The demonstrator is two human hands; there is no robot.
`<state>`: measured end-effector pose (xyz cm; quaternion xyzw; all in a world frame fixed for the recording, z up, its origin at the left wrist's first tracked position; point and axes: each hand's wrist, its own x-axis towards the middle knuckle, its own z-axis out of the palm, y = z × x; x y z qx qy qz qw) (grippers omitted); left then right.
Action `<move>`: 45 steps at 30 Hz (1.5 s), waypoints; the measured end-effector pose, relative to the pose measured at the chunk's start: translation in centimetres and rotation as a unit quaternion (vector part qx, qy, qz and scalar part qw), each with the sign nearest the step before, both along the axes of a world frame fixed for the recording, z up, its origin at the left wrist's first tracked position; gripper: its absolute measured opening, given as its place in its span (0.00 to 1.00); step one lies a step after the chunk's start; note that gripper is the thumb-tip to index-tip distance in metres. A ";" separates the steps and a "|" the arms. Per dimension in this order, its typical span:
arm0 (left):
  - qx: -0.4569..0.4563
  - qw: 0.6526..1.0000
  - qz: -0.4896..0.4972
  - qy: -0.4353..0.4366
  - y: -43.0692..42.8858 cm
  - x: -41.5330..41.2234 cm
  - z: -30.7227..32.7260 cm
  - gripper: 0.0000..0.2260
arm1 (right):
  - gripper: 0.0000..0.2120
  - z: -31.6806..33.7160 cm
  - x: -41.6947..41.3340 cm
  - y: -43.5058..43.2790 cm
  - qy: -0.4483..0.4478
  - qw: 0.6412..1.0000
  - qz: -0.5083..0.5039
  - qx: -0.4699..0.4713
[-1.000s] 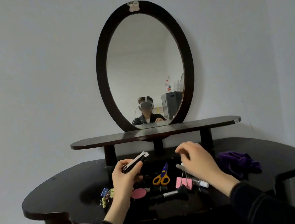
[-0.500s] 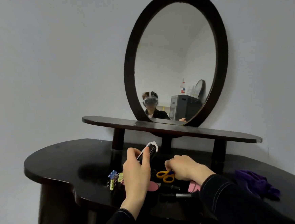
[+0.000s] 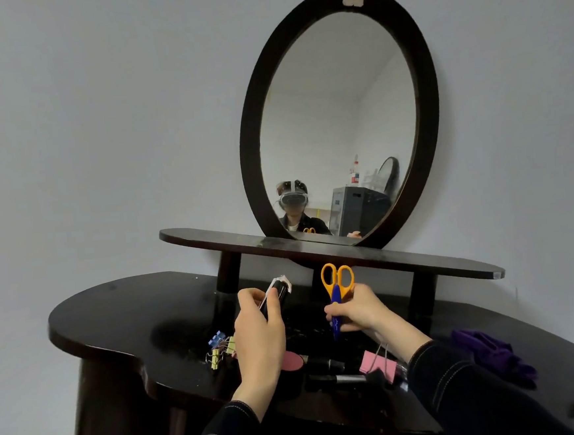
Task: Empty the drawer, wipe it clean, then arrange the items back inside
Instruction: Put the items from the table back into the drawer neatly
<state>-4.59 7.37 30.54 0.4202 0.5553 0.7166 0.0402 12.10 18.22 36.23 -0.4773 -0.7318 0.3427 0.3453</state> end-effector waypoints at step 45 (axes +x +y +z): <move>-0.448 0.750 -0.459 -0.162 -11.9 13.9 -28.2 0.12 | 0.09 -28.5 15.6 -16.1 -0.019 0.980 -0.053 -0.191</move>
